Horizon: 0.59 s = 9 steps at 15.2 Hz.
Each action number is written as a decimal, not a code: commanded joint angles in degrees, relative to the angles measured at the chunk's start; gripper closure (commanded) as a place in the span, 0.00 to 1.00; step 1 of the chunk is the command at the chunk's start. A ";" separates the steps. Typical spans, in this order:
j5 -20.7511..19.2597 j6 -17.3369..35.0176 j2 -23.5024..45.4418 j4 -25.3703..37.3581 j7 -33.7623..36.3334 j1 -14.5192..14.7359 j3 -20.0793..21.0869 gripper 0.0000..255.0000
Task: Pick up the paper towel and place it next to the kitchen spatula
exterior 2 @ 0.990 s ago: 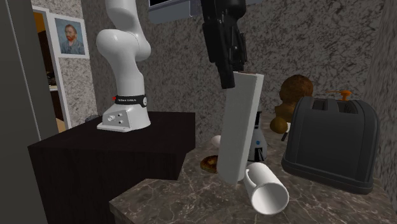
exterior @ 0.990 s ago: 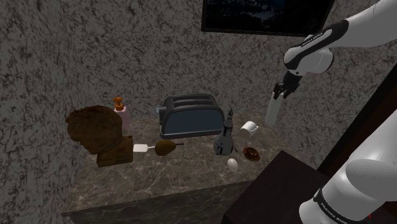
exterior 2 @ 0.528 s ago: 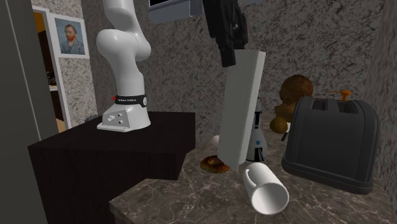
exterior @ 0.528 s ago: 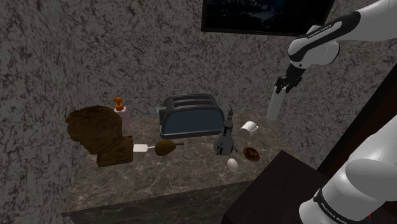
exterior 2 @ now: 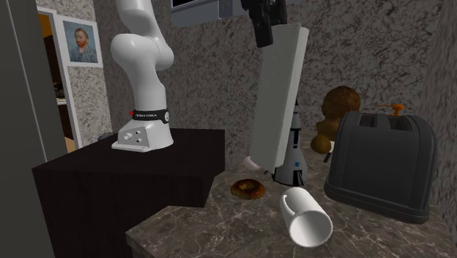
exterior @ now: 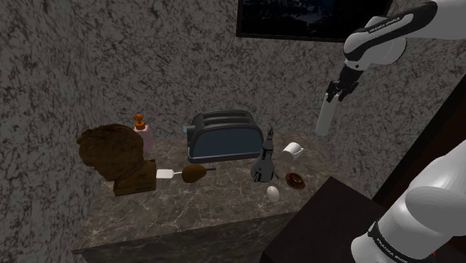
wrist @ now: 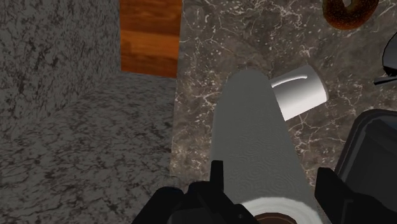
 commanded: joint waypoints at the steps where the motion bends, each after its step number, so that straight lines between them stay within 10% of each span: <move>1: -0.33 -1.84 -0.51 1.38 0.35 -0.01 0.22 1.00; 9: -1.29 -8.03 -2.25 6.08 1.36 -0.06 1.00 1.00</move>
